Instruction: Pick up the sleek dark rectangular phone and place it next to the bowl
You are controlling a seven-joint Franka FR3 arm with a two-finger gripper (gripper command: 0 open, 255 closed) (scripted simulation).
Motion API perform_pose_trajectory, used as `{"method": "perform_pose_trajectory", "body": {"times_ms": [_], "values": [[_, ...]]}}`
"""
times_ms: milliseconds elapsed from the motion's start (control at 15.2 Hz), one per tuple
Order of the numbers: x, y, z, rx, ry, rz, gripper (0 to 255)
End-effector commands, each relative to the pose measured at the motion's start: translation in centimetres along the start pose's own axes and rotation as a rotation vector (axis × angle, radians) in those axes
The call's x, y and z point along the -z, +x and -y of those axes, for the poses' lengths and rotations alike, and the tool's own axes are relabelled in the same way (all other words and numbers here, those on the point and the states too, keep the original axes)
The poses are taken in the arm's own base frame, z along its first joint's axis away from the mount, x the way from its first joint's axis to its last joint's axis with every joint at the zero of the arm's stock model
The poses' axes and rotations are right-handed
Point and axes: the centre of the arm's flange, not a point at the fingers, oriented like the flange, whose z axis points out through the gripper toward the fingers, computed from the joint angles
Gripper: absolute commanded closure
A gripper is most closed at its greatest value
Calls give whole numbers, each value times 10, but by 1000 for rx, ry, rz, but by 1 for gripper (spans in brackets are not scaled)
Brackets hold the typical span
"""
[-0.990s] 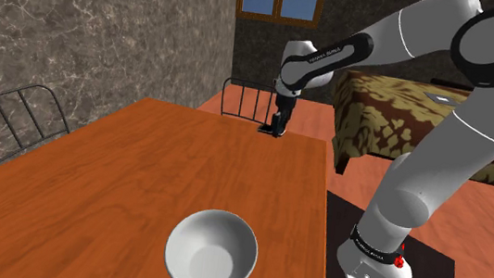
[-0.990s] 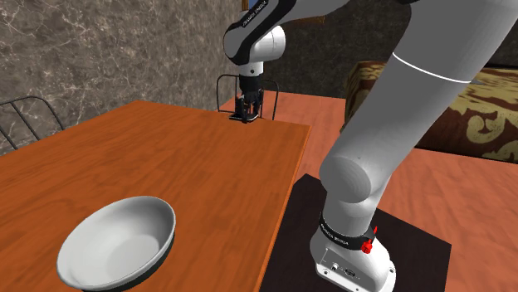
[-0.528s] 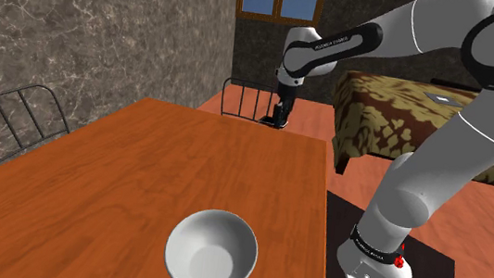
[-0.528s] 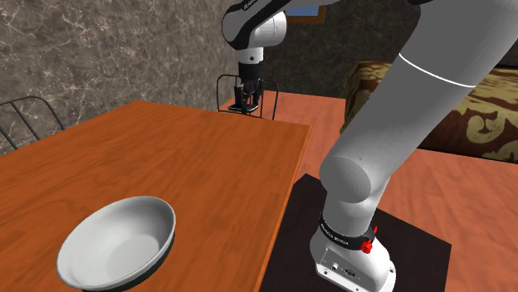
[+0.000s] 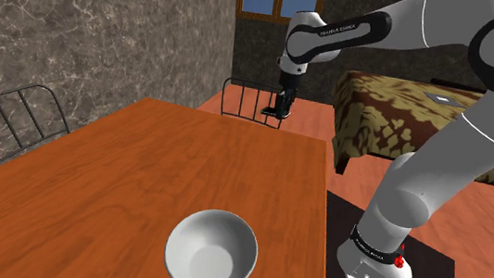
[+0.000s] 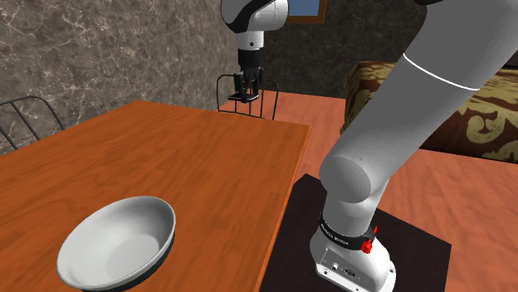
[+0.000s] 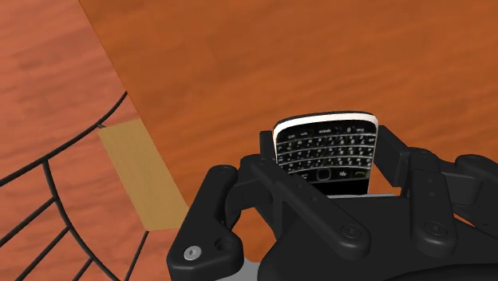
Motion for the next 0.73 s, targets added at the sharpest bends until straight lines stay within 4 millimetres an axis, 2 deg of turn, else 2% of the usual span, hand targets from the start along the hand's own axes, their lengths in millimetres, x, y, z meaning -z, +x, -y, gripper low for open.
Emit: {"method": "perform_pose_trajectory", "body": {"times_ms": [0,660], "values": [[4,-4,12,0,0,0,255],[3,-44,138,0,0,0,255]]}}
